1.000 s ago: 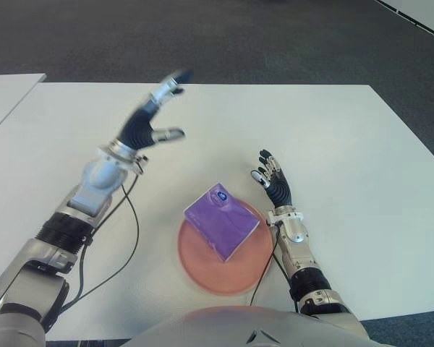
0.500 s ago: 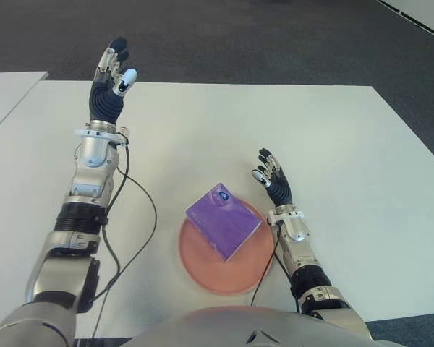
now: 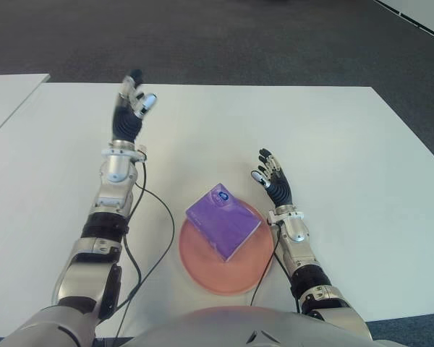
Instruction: Put the tissue paper into the plate.
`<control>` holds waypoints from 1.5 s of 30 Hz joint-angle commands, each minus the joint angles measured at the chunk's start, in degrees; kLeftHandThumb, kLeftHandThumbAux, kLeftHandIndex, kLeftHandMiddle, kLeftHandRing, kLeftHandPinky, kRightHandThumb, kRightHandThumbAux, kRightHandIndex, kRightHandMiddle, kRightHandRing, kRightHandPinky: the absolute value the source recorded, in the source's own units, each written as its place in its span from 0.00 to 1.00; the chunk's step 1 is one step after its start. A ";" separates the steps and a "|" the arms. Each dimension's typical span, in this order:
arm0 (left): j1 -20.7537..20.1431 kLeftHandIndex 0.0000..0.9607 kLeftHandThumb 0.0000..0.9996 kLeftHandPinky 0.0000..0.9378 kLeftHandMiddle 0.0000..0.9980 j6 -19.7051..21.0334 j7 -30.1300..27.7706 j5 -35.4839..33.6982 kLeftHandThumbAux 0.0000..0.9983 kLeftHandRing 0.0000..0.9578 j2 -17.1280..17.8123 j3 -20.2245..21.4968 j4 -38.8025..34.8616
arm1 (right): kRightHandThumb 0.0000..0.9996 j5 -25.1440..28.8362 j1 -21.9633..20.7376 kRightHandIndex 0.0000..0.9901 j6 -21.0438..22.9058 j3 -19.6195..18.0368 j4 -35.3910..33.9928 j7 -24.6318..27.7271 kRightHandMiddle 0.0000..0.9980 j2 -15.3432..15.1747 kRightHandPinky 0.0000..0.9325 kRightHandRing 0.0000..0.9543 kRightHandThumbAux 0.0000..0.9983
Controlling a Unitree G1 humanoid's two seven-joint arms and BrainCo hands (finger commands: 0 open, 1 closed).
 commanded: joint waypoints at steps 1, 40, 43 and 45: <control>-0.92 0.00 0.01 0.00 0.00 0.52 -0.55 1.35 0.39 0.00 -0.66 0.55 5.82 | 0.00 0.95 4.40 0.00 2.32 -0.49 3.66 0.70 0.00 0.09 0.00 0.00 0.51; 15.56 0.00 0.00 0.00 0.00 -8.36 0.55 10.32 0.40 0.00 -7.34 -4.89 6.24 | 0.00 1.57 5.51 0.00 1.44 -1.23 2.03 1.67 0.00 -0.83 0.00 0.00 0.50; 15.48 0.00 0.00 0.00 0.00 -9.93 2.61 11.29 0.42 0.00 -8.12 -4.77 7.95 | 0.00 1.58 5.39 0.00 1.66 -1.28 2.02 1.80 0.00 -0.97 0.00 0.00 0.50; 15.75 0.00 0.00 0.00 0.00 -10.70 3.52 11.63 0.43 0.00 -8.46 -4.73 8.89 | 0.00 1.59 5.30 0.00 1.77 -1.32 2.01 1.84 0.00 -1.03 0.00 0.00 0.50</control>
